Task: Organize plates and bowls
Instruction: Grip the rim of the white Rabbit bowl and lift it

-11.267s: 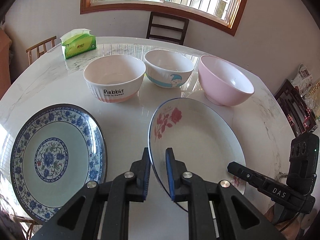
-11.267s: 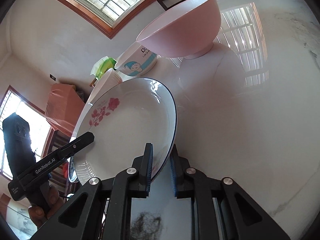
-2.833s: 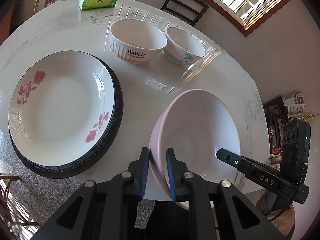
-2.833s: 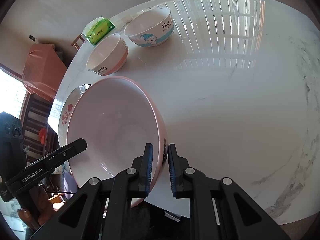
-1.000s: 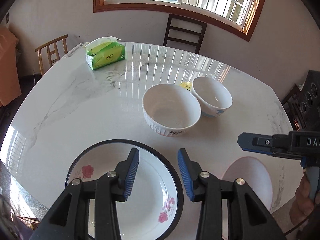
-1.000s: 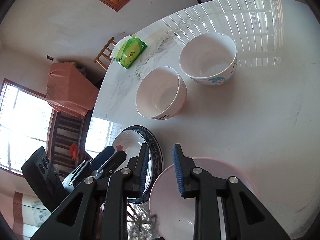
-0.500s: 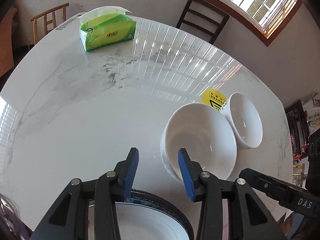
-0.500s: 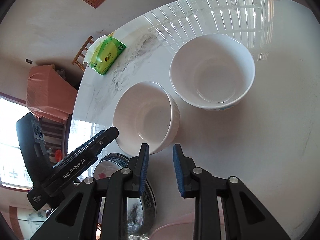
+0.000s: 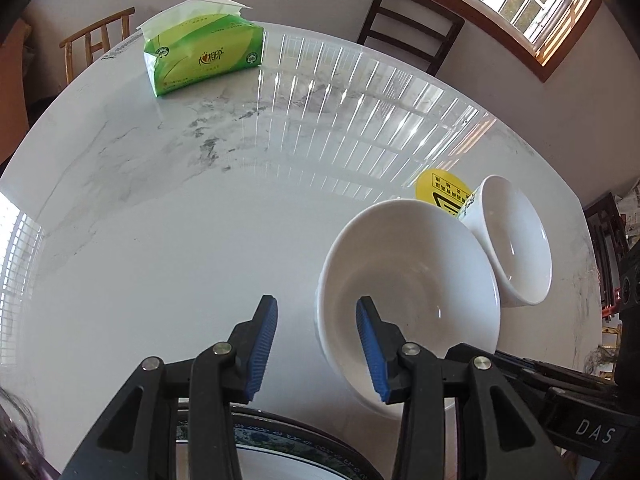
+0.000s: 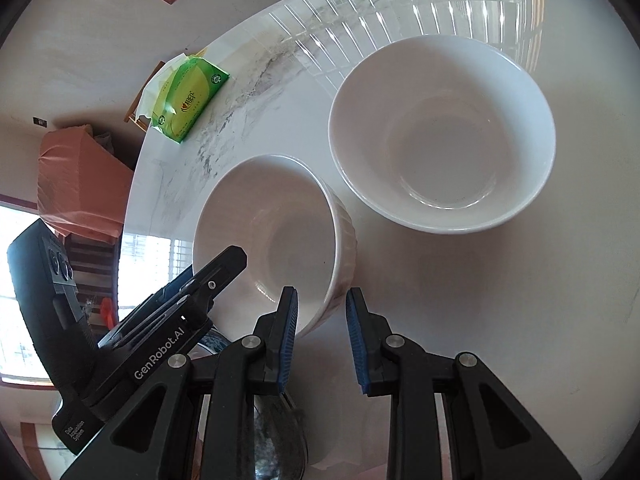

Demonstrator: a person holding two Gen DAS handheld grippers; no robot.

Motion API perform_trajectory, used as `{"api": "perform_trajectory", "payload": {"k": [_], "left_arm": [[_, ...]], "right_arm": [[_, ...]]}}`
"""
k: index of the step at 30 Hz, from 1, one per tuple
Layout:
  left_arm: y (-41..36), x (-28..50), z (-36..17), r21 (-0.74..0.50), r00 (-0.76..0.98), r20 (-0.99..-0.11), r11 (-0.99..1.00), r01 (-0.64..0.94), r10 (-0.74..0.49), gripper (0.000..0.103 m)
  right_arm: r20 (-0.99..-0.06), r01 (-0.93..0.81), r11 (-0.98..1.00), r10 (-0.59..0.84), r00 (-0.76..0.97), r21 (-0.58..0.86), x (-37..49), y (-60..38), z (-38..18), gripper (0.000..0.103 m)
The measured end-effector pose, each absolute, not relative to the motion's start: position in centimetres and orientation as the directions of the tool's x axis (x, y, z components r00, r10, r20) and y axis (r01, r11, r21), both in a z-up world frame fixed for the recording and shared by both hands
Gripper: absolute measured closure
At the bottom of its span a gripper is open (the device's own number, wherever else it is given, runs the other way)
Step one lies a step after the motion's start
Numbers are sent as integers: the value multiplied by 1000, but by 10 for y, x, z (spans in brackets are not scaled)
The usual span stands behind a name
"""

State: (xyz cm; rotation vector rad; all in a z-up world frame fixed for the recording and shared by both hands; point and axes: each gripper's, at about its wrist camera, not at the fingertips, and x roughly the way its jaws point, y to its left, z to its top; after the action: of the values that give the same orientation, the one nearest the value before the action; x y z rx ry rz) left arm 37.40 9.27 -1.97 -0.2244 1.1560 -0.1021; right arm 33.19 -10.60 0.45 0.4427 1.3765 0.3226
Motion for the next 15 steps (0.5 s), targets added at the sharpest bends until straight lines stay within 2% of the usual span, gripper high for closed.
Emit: {"api": "perform_trajectory", "payload": {"k": [1, 2, 3, 6, 15], "left_arm": [[91, 374, -21, -229, 400, -894, 973, -25, -200, 61], [90, 373, -22, -233, 403, -892, 972, -22, -205, 71], [90, 372, -22, -210, 409, -895, 977, -42, -175, 88], [92, 367, -19, -173, 454, -881, 984, -53, -130, 91], [95, 320, 19, -178, 568, -816, 981, -75, -105, 91]], "right_arm": [[-868, 27, 878, 467, 171, 478, 333, -103, 4, 78], [-868, 16, 880, 465, 174, 475, 335, -100, 4, 78], [-868, 7, 880, 466, 171, 474, 336, -98, 4, 79], [-868, -28, 884, 465, 173, 467, 334, -94, 5, 81], [-818, -92, 844, 534, 215, 528, 311, -102, 29, 86]]}}
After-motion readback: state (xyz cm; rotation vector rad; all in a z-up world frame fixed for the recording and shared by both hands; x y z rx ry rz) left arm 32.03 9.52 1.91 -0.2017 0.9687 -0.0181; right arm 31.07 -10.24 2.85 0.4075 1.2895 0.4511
